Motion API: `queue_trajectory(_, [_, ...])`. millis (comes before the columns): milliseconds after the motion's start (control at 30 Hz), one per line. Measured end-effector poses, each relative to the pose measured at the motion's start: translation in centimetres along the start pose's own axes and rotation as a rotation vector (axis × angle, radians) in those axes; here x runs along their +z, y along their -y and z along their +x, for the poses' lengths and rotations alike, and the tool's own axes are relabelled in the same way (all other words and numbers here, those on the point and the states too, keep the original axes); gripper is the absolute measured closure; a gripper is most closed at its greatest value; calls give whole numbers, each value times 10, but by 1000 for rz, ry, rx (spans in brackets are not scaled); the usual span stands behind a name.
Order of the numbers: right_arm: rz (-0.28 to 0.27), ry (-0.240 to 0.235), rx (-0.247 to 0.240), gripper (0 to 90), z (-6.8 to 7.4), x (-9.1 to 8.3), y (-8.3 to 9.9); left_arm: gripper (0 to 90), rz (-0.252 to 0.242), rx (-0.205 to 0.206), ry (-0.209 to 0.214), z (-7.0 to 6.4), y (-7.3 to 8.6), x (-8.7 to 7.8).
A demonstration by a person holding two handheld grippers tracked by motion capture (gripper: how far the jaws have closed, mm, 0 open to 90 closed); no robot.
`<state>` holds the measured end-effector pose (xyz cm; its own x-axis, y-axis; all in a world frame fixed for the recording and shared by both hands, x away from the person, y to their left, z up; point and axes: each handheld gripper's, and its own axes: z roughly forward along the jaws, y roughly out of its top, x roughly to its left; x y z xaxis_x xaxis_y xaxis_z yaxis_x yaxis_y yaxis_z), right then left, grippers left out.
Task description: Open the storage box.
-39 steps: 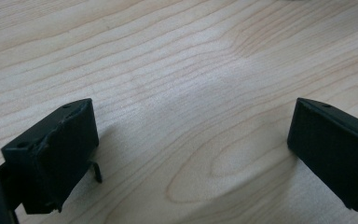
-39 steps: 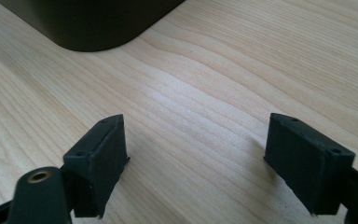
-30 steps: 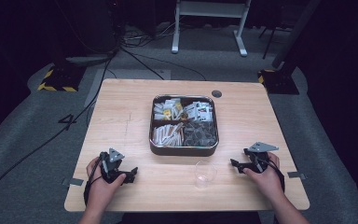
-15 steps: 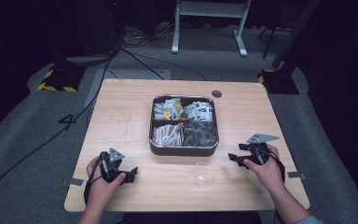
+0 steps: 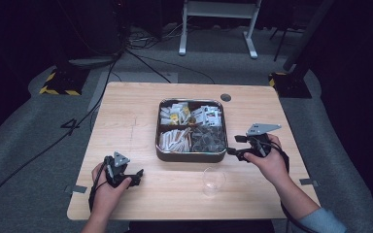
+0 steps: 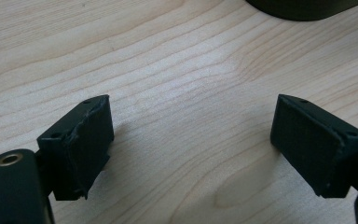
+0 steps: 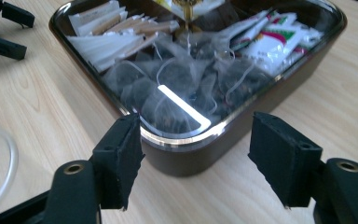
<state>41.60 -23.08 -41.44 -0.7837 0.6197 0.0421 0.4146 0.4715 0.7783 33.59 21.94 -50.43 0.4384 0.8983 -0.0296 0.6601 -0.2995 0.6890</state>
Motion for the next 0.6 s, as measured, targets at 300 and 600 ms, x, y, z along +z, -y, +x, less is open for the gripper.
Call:
queue_trajectory(300, [-3,-15,-14,331,-4,27,-37,132,0,6,3,0,-1,1])
queue_trajectory(600, [42,-6,-45,319,-4,73,-62,126,1,10,3,0,-2,2])
